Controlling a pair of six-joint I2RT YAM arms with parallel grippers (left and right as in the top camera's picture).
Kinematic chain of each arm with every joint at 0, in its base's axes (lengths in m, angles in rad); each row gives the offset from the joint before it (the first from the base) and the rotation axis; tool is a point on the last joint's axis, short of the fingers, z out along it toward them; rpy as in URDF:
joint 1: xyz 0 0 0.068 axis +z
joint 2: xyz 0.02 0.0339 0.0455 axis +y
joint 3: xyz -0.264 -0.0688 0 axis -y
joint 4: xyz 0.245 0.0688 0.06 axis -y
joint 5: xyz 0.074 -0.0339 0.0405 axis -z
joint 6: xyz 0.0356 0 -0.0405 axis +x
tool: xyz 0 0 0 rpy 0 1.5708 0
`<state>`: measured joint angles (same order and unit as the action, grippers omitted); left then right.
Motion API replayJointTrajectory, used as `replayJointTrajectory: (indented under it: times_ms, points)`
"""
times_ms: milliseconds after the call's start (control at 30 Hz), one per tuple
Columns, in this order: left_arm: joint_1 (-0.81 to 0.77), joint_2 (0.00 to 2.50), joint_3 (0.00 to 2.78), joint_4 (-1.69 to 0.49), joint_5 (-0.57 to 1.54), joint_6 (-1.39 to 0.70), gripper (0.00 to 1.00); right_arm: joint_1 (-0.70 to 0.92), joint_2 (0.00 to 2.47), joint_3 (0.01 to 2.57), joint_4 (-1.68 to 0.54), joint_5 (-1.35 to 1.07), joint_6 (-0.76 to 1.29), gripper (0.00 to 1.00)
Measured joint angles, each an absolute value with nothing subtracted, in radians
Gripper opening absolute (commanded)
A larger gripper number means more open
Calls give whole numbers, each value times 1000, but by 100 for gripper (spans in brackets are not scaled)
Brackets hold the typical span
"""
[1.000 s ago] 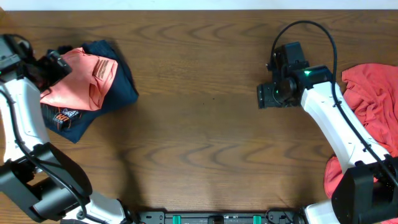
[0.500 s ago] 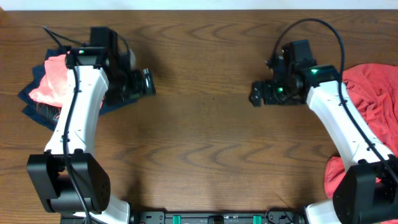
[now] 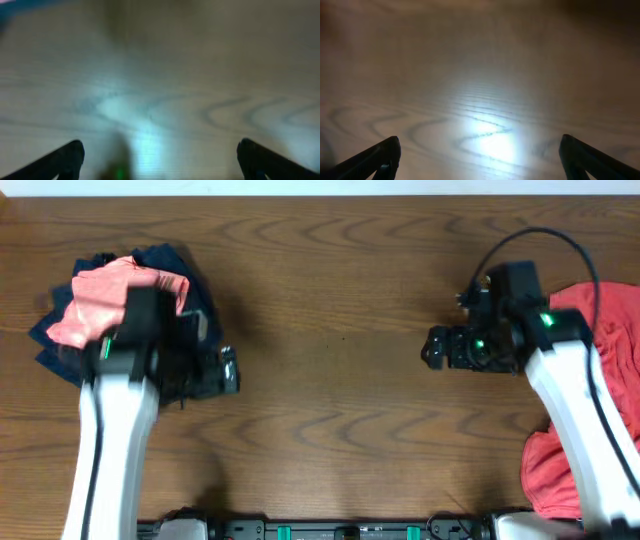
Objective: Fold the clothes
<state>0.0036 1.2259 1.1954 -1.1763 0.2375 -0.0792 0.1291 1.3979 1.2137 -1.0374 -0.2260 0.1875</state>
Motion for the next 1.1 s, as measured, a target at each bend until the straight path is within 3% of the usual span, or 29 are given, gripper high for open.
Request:
replayJointTrajectory:
  times_ms: [300,467,1100]
  points:
    - [4,519,887,-929,224,-81,98,308,831,855,-704,17,228,99]
    - [4,301,861,-923,221,-81,98,324,660,778,-743,79,233,99]
    - [4,194,859,-928,218,-81,98,325,597,762,-1037,110,234,99]
